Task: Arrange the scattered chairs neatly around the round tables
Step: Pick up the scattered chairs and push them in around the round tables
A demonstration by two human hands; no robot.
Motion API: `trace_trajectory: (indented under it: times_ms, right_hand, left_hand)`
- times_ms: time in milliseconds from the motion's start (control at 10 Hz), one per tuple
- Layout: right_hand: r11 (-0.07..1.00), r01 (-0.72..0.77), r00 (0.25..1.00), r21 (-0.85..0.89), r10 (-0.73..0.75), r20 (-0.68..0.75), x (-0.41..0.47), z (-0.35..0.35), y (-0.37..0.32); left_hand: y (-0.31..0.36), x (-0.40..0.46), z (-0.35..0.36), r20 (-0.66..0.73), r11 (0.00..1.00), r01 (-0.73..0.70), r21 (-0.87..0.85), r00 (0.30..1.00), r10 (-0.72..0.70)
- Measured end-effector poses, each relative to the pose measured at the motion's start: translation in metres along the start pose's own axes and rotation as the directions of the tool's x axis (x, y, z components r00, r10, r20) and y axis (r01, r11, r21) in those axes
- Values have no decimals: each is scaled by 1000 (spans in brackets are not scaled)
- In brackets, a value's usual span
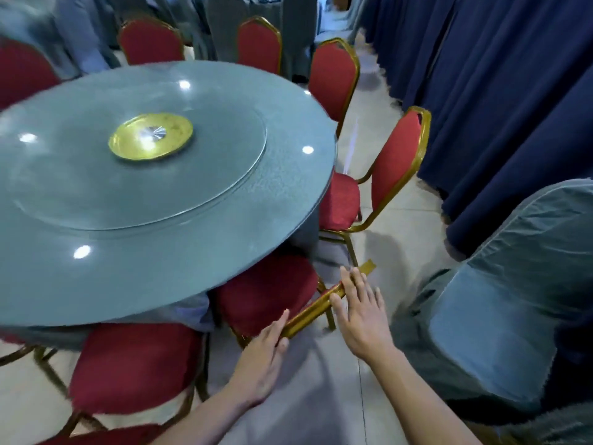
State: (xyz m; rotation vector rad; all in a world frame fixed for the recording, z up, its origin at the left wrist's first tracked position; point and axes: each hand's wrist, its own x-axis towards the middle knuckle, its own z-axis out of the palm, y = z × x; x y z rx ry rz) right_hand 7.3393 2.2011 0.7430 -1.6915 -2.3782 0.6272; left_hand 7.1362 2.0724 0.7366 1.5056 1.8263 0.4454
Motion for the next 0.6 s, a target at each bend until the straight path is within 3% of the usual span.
trace_trajectory:
  times_ms: [100,200,600]
  right_hand:
    - [996,72,996,58,-74,41,16,-2,25]
    - [992,115,990,55,-119,72,34,-13,44]
    - [964,264,946,-14,-256,200,123,-78,126]
  left_hand:
    - [25,12,17,-114,993,120,-6,986,-119]
    - [42,22,28,-127,989,141,-40,981,-145]
    - [100,87,58,25,948,192,-255,981,-192]
